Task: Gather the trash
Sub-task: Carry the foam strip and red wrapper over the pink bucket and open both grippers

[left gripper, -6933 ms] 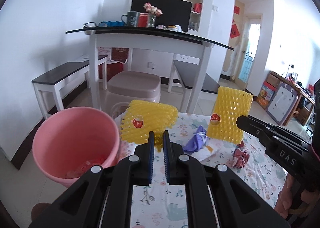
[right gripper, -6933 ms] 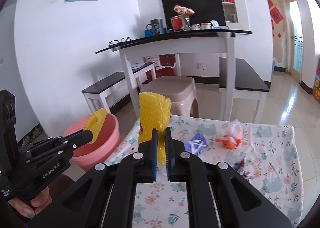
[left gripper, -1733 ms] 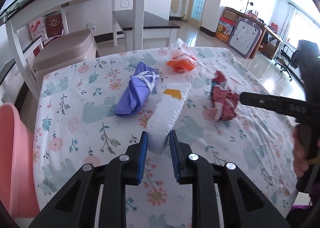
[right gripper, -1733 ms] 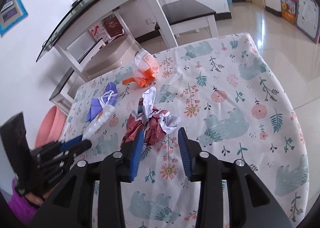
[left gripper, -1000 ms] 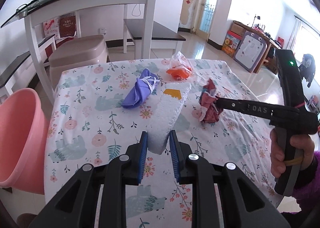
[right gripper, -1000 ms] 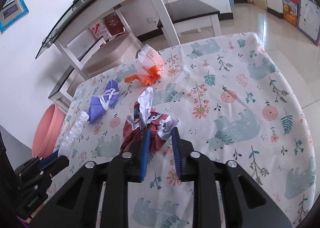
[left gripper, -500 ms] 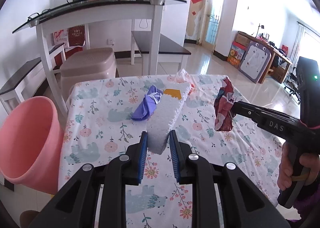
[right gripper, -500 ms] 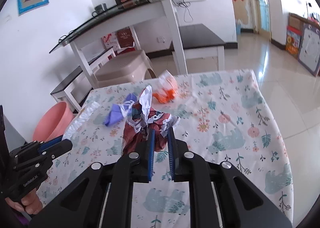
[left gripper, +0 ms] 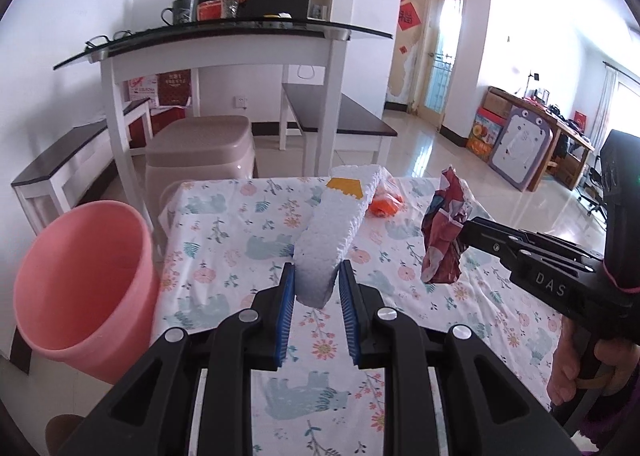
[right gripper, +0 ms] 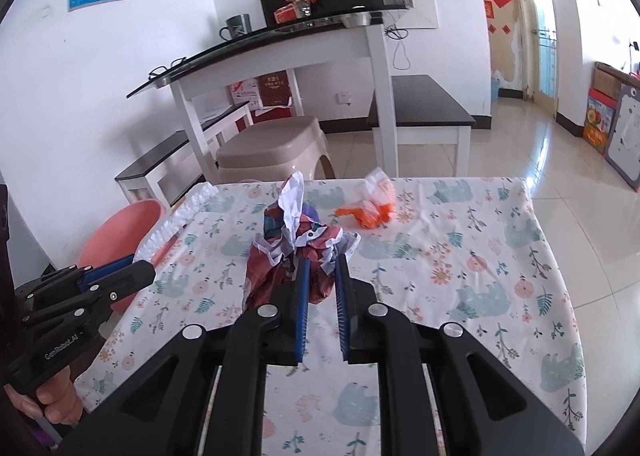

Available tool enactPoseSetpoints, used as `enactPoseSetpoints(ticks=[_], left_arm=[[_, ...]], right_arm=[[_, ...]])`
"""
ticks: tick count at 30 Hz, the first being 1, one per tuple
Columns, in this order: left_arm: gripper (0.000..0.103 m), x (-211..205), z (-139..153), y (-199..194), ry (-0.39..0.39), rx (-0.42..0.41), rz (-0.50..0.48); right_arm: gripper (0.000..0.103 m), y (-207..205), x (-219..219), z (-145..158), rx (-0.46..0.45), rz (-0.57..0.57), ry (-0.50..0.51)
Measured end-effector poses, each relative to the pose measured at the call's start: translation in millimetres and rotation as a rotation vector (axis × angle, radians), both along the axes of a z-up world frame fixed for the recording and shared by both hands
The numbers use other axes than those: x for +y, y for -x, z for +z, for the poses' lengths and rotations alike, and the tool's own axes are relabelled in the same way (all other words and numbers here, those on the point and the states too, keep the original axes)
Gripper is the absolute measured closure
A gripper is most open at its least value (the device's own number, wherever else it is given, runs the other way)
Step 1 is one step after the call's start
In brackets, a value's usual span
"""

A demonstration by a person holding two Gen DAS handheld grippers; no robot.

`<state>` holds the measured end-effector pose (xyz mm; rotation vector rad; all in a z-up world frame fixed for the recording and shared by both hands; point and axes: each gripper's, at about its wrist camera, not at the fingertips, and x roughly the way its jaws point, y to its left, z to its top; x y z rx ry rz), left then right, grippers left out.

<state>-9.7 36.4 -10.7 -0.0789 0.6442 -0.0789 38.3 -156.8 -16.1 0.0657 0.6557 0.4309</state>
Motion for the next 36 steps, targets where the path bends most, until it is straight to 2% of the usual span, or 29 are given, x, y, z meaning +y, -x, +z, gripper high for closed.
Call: enactPoseSetpoints(ticks=[6,13,22,36], left_arm=[[0.082,13,7,9,-0.012,-0.027,0.060],[0.082,44,9,15,0.012,-0.036,0.175],[0.082,82,9,27,-0.001,-0.055,0.315],[0.082,128,2,37,-0.007,-0.037,0.467]], right_arm=[[0.090,2,23,6,-0.019,0.047,0.011],[0.090,2,55,13,-0.041,0.113,0.025],[0.090,2,98,20,-0.058,0.198,0.031],[0.090,-4,164,27,-0.064,0.306,0.035]])
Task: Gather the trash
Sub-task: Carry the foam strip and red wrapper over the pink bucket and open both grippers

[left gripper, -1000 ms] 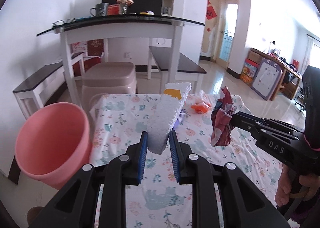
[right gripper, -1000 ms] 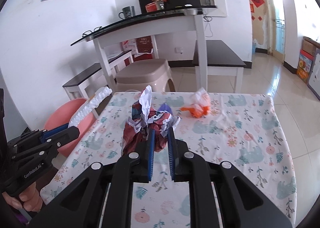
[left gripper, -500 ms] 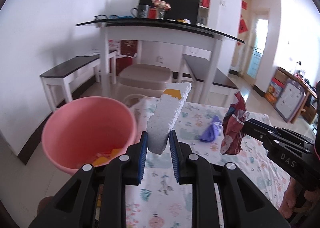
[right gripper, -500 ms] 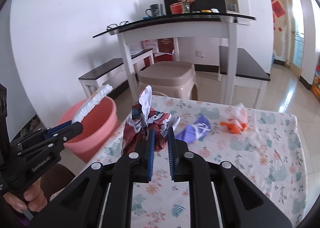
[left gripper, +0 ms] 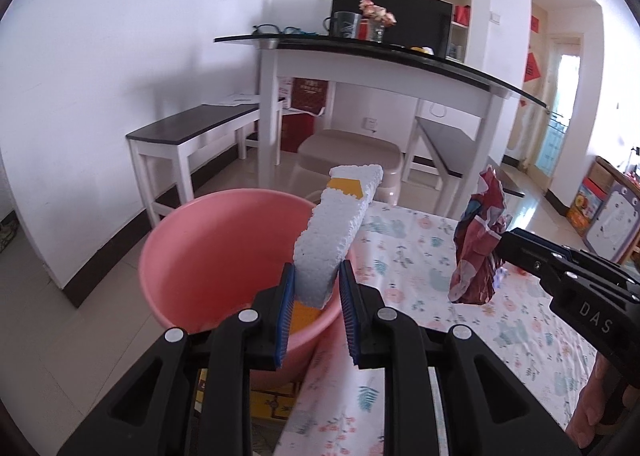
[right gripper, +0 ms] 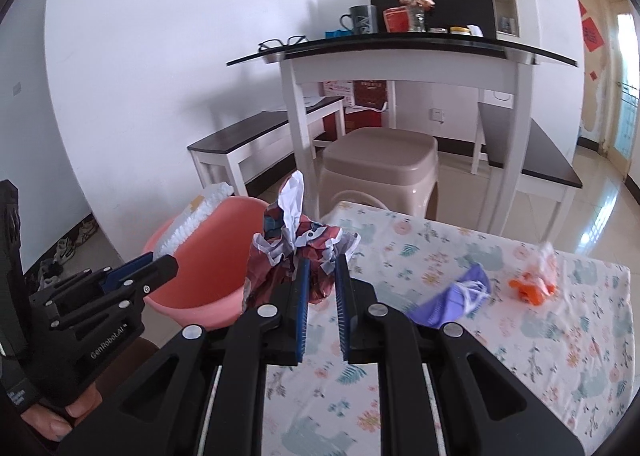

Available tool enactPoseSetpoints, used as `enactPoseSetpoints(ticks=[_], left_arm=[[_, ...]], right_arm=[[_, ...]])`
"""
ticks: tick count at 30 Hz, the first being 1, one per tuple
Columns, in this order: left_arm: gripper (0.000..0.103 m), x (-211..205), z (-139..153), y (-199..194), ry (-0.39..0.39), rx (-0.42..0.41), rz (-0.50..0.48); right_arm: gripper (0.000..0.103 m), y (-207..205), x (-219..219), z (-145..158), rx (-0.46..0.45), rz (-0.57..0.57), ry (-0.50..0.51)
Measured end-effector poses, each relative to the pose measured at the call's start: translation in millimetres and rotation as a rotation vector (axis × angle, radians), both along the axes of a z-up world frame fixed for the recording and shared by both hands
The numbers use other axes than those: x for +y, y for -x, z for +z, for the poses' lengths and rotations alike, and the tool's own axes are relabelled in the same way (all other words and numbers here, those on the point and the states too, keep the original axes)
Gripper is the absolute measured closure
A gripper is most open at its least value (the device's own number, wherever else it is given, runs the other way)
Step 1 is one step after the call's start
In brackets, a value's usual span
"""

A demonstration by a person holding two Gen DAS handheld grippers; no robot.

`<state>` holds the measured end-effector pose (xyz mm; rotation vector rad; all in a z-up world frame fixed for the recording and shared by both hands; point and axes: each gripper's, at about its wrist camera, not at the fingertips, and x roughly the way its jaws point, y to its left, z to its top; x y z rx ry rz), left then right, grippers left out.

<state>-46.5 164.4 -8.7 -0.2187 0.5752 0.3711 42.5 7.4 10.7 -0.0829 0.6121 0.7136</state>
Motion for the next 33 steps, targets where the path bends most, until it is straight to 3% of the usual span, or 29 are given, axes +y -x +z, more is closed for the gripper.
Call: enactPoseSetpoints(ticks=[33], left_arm=[[0.081,80,-56,-10,0.144,0.101,0.154]], right_arm=[[0.090,-22,122,-49,0.073,0.163,0.130]])
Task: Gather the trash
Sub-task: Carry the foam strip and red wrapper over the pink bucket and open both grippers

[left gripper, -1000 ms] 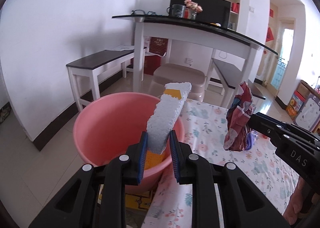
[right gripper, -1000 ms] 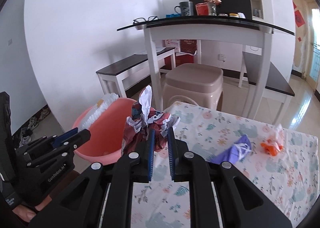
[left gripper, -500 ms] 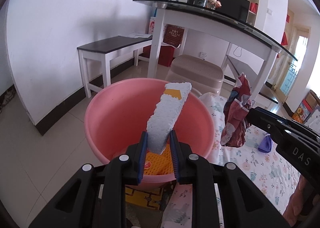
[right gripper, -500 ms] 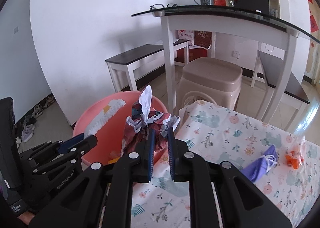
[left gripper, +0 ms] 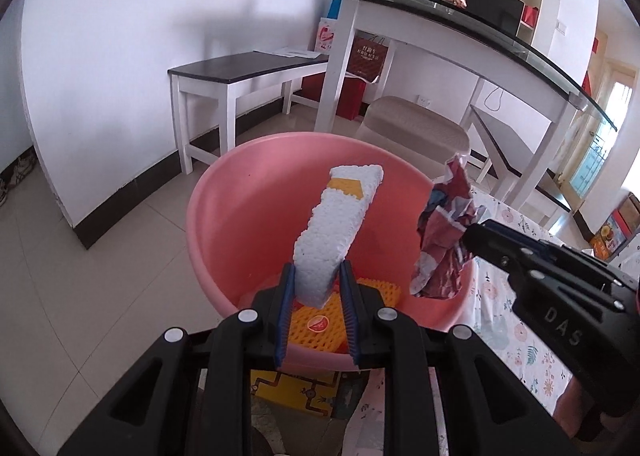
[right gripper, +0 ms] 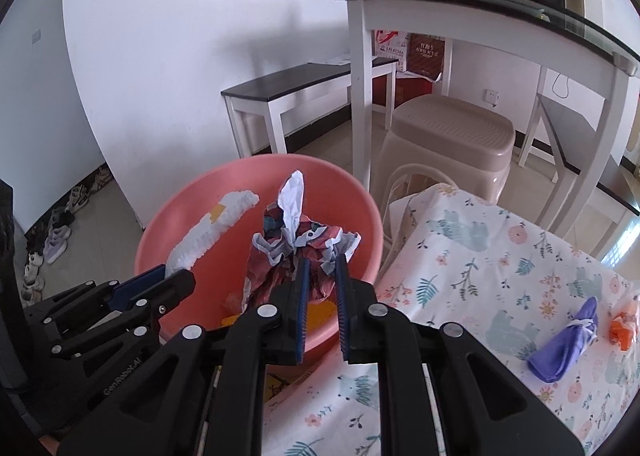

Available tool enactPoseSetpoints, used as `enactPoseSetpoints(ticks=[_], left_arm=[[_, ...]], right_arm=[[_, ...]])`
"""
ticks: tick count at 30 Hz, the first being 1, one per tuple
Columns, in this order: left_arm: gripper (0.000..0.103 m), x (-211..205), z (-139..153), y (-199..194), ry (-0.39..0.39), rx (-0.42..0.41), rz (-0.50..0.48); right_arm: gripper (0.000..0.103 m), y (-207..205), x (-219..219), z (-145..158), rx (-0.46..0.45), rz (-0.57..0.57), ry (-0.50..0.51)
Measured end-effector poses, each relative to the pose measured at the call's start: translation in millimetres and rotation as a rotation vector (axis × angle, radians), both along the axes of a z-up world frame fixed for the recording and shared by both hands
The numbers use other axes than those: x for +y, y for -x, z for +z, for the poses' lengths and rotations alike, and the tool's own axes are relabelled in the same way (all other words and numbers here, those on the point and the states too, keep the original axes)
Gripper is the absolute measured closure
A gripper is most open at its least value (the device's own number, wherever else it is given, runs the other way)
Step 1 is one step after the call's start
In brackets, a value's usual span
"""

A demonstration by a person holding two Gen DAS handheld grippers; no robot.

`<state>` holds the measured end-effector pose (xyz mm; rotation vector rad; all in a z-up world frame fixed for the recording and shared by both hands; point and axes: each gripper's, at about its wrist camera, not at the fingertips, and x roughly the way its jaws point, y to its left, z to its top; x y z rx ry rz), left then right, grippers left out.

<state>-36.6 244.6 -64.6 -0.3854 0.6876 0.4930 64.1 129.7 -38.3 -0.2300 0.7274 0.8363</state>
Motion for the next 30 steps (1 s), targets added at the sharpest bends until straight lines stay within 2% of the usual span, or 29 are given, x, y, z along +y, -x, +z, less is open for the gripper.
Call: enactPoseSetpoints(ticks=[25,27,30], left_arm=[[0.080,10,-9,-3,0.020,0.024,0.025],[0.078,10,-9,-2,0.021,0.022,0.023],[0.069,8,-7,0,0.016,0.012,0.019]], right_arm=[[0.090,-1,12,-12,0.021,0.024,0.010],[0.090,-2,14,-12,0.034,0.031,0.008],[0.088,-5,15,-14,0.060,0.037,0.012]])
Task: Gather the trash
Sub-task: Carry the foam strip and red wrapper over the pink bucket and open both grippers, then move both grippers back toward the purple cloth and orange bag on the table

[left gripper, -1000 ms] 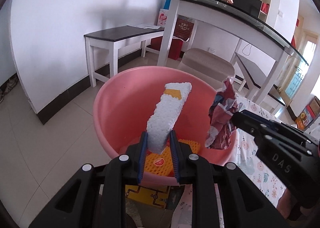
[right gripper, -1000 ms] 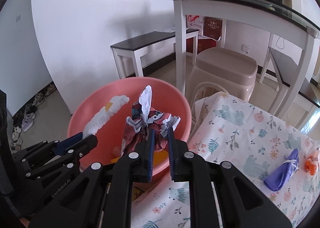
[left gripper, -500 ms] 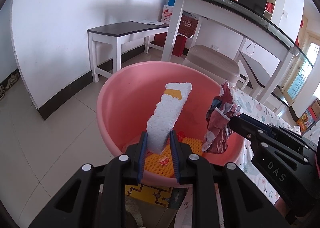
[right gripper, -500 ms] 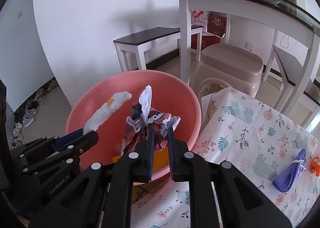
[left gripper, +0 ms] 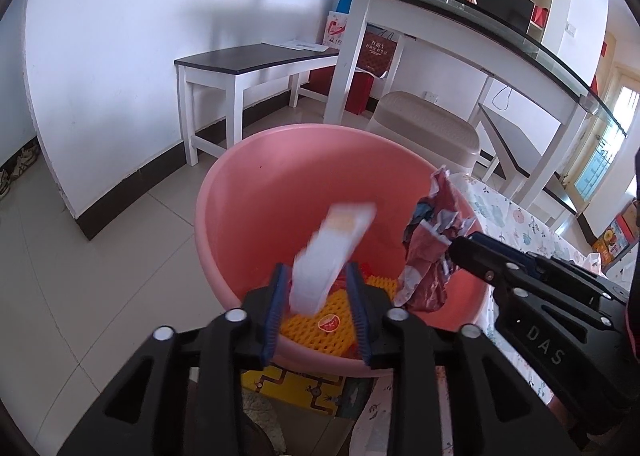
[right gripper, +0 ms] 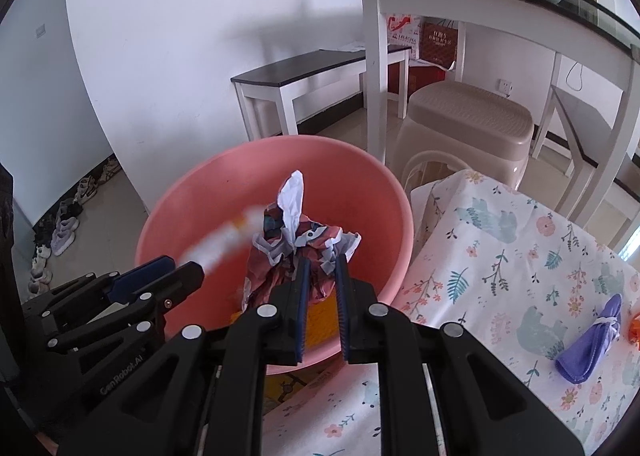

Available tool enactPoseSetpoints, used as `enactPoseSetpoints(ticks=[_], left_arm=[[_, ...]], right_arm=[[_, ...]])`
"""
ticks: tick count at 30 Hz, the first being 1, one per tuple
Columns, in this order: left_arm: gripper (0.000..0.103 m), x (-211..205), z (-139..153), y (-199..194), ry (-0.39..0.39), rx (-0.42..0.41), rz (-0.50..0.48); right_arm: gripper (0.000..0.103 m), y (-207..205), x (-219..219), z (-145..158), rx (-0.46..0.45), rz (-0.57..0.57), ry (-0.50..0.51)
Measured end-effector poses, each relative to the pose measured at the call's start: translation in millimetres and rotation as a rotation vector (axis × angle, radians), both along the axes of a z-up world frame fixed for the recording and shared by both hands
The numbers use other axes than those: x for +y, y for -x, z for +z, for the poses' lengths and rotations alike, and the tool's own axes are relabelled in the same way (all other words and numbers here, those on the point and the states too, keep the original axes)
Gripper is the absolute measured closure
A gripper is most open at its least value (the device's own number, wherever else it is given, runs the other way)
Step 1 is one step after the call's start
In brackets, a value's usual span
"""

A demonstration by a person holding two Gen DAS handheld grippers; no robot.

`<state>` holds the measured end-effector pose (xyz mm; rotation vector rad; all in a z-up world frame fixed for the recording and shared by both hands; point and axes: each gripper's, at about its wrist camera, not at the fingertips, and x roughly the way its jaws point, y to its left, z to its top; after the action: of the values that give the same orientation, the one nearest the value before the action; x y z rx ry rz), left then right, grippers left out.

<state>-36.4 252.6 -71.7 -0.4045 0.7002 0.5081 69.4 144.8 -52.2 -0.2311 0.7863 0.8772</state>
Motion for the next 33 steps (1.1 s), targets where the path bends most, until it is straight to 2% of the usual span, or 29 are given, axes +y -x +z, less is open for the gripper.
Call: enactPoseSetpoints(ticks=[3,7,13,19,33], left_arm=[[0.061,-1,2,2,-0.005,-0.011,0.003],[0.060,-1,5,7,0.020,-0.036,0.010],[0.060,-8,18,13,-0.003,-0.066,-0.009],[0.060,-26,33,17,-0.026,-0.100,-0.053],[0.060,-101,71,13,-0.080,-0.181,-0.225]], right_arm=[[0.085,0,1,0,0.016,0.004,-0.006],[0.078,3,-1,7,-0.002,0.010,-0.021],[0.078,11,-16,18,-0.027,-0.005,-0.045],[0.078,24,-58,30,-0.053,-0.062,-0.070],[0.078,55,-165,63,-0.146,-0.224,-0.107]])
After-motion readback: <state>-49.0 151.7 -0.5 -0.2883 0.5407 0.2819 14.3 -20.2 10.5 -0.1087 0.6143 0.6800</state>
